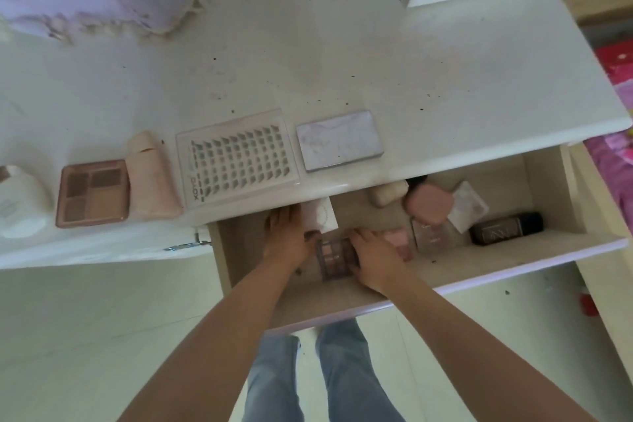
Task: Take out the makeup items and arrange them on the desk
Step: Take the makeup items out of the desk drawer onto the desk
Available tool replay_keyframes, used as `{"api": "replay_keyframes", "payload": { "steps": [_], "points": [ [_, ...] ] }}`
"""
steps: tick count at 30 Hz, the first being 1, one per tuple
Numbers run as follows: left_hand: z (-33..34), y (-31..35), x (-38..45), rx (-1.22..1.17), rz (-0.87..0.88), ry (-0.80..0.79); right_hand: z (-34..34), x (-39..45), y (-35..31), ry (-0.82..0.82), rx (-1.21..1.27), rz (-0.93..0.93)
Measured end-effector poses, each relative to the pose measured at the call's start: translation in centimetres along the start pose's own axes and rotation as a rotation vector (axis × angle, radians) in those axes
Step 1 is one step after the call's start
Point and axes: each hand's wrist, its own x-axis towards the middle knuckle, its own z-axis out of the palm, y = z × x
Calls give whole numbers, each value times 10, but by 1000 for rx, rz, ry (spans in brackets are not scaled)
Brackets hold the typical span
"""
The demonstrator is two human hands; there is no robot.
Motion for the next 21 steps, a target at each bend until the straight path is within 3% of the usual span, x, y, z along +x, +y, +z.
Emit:
{"api": "replay_keyframes", "payload": {
  "steps": [8, 12, 16, 21],
  "points": [
    [-6, 5, 8, 227, 51, 8, -2, 8, -11, -3, -74, 107],
    [-6, 2, -2, 266, 23, -27, -7, 10, -8, 40, 3, 64],
    [-5, -15, -31, 199, -18, -98, -15, -4, -4, -64, 193, -18],
    [-18, -26, -72, -14, 60, -35, -40, -43, 11, 62, 350, -58]
  ]
}}
